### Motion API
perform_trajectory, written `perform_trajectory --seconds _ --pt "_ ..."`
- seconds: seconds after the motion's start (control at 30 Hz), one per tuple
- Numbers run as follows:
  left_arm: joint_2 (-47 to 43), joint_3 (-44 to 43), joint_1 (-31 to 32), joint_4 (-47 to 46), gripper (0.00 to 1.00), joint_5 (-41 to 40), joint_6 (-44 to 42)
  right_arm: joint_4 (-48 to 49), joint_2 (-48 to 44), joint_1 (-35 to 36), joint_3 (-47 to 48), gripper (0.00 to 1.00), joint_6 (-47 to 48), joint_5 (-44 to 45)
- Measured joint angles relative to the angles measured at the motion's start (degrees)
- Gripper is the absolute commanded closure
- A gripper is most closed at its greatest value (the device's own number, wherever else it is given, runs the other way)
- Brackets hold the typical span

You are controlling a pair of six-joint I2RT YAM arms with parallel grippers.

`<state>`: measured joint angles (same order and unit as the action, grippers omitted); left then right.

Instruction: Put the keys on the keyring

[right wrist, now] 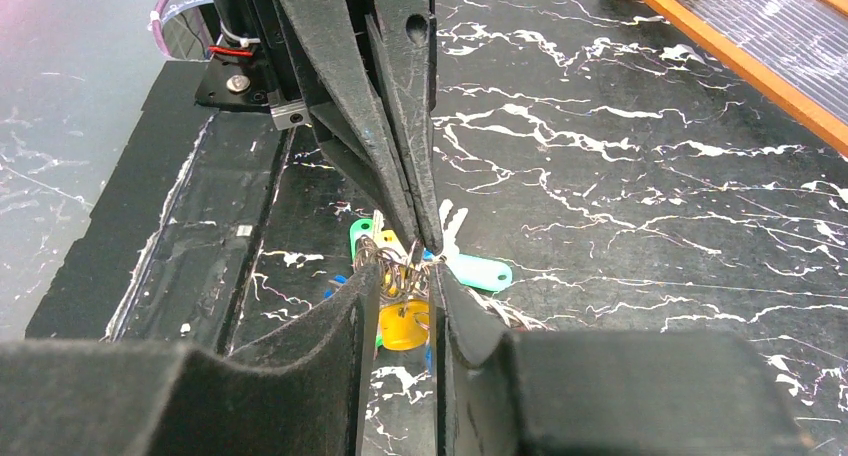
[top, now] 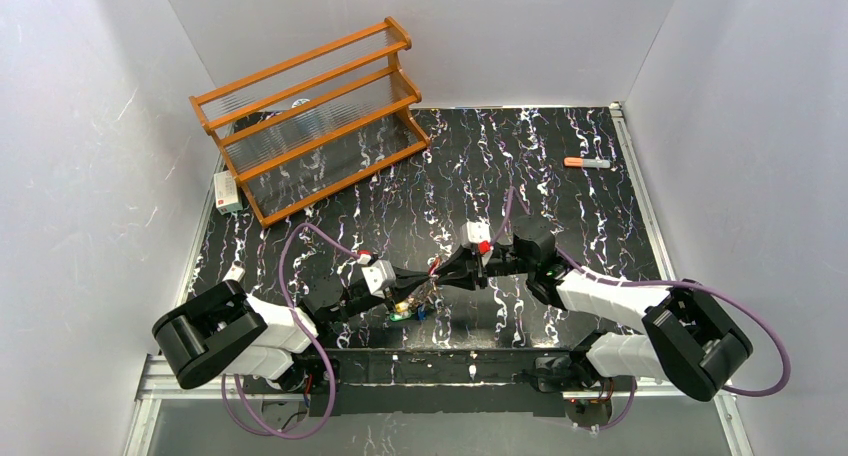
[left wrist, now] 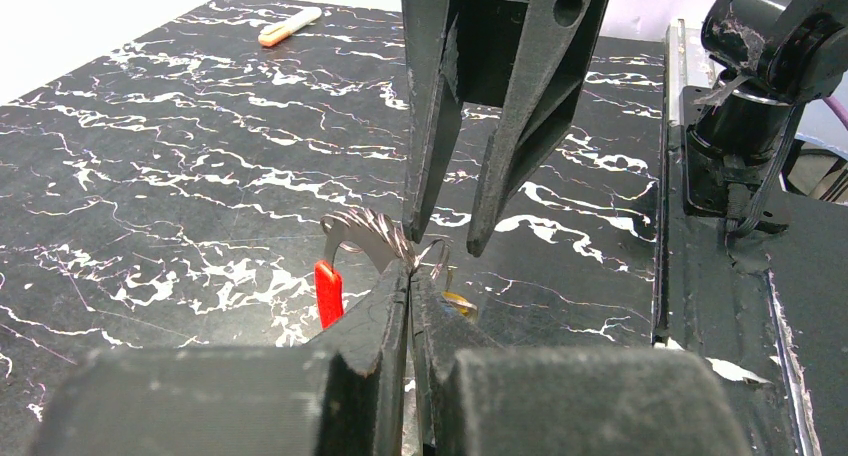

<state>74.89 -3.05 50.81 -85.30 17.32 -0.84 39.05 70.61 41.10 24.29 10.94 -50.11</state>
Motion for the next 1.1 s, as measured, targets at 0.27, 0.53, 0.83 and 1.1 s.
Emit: perform_trajectory --seconds 0.27,0.53,0.83,1.1 --pt "0.00 0.00 0.00 0.00 1.00 -0.02 0.00 1.09 1.62 0.02 0.00 0.73 0.26 -0.26" --pt "-0.02 0.02 0.00 0.02 1.00 -0.24 0.02 3.15 4.79 0.61 0.02 0.99 0.37 0.44" --pt "-0.33 0.70 0.00 -0.39 0.84 -0.31 -0.09 0.87 4.96 0.79 1.07 0.99 1.68 1.51" --pt "-3.06 1.57 0.00 2.25 0.46 -2.29 -2.47 -15.96 4.28 0.96 6.47 0.99 9.64 5.09"
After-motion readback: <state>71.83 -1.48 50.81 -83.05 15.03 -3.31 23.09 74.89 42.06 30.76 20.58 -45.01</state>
